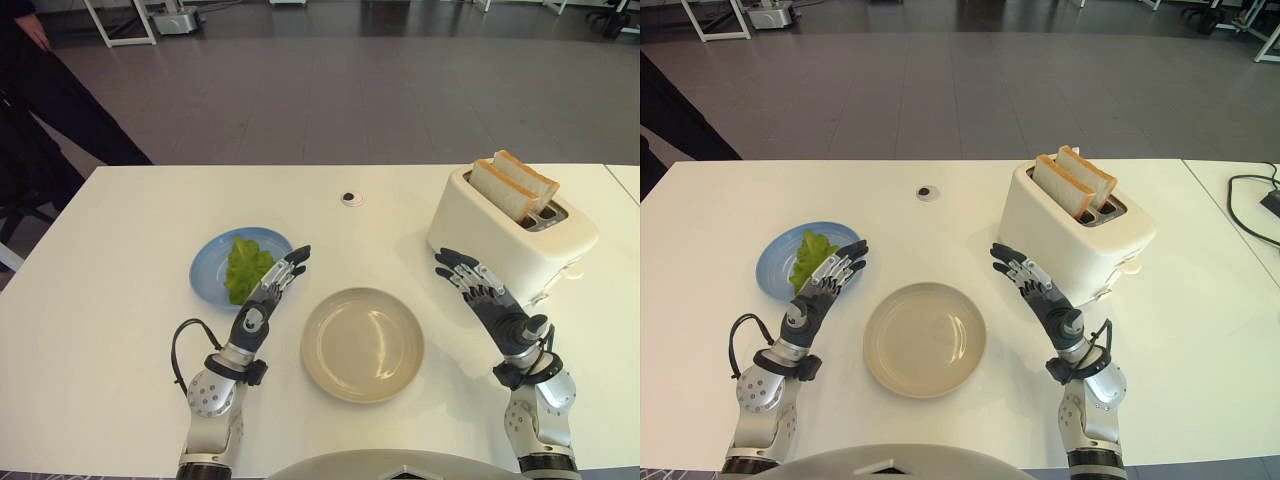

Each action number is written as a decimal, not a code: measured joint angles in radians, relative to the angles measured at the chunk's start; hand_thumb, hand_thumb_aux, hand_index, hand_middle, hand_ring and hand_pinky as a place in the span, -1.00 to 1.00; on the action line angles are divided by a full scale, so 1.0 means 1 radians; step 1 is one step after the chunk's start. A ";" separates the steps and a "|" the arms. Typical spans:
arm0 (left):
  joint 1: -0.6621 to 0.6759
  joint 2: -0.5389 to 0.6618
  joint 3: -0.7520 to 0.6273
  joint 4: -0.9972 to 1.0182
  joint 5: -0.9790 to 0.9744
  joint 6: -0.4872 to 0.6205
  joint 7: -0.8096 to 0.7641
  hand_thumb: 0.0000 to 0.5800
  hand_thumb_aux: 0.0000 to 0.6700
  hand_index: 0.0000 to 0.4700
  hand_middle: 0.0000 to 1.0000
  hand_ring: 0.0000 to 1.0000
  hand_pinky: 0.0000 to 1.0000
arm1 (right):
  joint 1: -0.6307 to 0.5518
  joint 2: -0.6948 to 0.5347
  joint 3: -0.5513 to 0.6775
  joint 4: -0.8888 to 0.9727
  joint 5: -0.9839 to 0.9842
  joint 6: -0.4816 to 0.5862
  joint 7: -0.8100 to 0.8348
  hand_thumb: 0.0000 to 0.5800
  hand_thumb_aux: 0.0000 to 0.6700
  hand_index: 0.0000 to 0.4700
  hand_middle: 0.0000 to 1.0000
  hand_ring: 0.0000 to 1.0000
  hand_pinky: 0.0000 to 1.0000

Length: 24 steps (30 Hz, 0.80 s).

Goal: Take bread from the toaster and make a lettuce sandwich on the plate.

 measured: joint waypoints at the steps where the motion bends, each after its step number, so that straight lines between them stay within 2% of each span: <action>1: 0.000 0.000 0.000 0.000 0.000 0.000 0.000 -1.00 -1.00 -1.00 -1.00 -1.00 -1.00 | 0.000 0.000 0.001 0.000 0.000 0.000 -0.001 -1.00 -1.00 -1.00 -1.00 -1.00 -1.00; 9: 0.000 0.000 0.000 0.000 0.000 0.000 0.000 -1.00 -1.00 -1.00 -1.00 -1.00 -1.00 | 0.000 -0.010 0.017 0.000 0.000 0.000 -0.014 -1.00 -1.00 -1.00 -1.00 -1.00 -1.00; 11: 0.001 0.000 0.000 -0.001 0.000 0.000 0.000 -1.00 -1.00 -1.00 -1.00 -1.00 -1.00 | -0.001 -0.021 0.012 -0.054 -0.001 0.012 -0.045 -1.00 -1.00 -1.00 -1.00 -1.00 -1.00; 14: 0.003 -0.002 -0.003 -0.004 0.000 0.000 0.004 -1.00 -1.00 -1.00 -1.00 -1.00 -1.00 | -0.095 -0.145 -0.129 -0.258 -0.083 0.073 -0.166 -1.00 -1.00 -1.00 -1.00 -1.00 -1.00; 16: 0.004 -0.002 -0.006 -0.005 0.000 0.000 0.006 -1.00 -1.00 -1.00 -1.00 -1.00 -1.00 | -0.217 -0.298 -0.244 -0.244 -0.202 0.131 -0.238 -1.00 -1.00 -1.00 -1.00 -1.00 -1.00; 17: 0.006 -0.006 -0.011 -0.006 0.004 0.000 0.008 -1.00 -1.00 -1.00 -1.00 -1.00 -1.00 | -0.330 -0.423 -0.299 -0.163 -0.308 0.163 -0.291 -1.00 -1.00 -1.00 -1.00 -1.00 -1.00; 19: 0.012 -0.012 -0.022 -0.013 0.014 0.000 0.012 -1.00 -1.00 -1.00 -1.00 -1.00 -1.00 | -0.476 -0.559 -0.304 0.001 -0.455 0.193 -0.354 -1.00 -1.00 -1.00 -1.00 -1.00 -1.00; 21: 0.018 -0.023 -0.033 -0.028 0.019 0.000 0.022 -1.00 -1.00 -1.00 -1.00 -1.00 -1.00 | -0.589 -0.641 -0.209 0.244 -0.663 0.196 -0.444 -1.00 -1.00 -1.00 -1.00 -1.00 -1.00; 23: 0.021 -0.024 -0.037 -0.035 0.028 0.001 0.028 -1.00 -1.00 -1.00 -1.00 -1.00 -1.00 | -0.663 -0.652 -0.103 0.475 -0.802 0.174 -0.531 -1.00 -1.00 -1.00 -1.00 -1.00 -1.00; 24: 0.021 -0.025 -0.039 -0.038 0.030 0.002 0.030 -1.00 -1.00 -1.00 -1.00 -1.00 -1.00 | -0.700 -0.652 -0.066 0.578 -0.837 0.164 -0.571 0.26 -0.22 -0.22 -1.00 -1.00 -1.00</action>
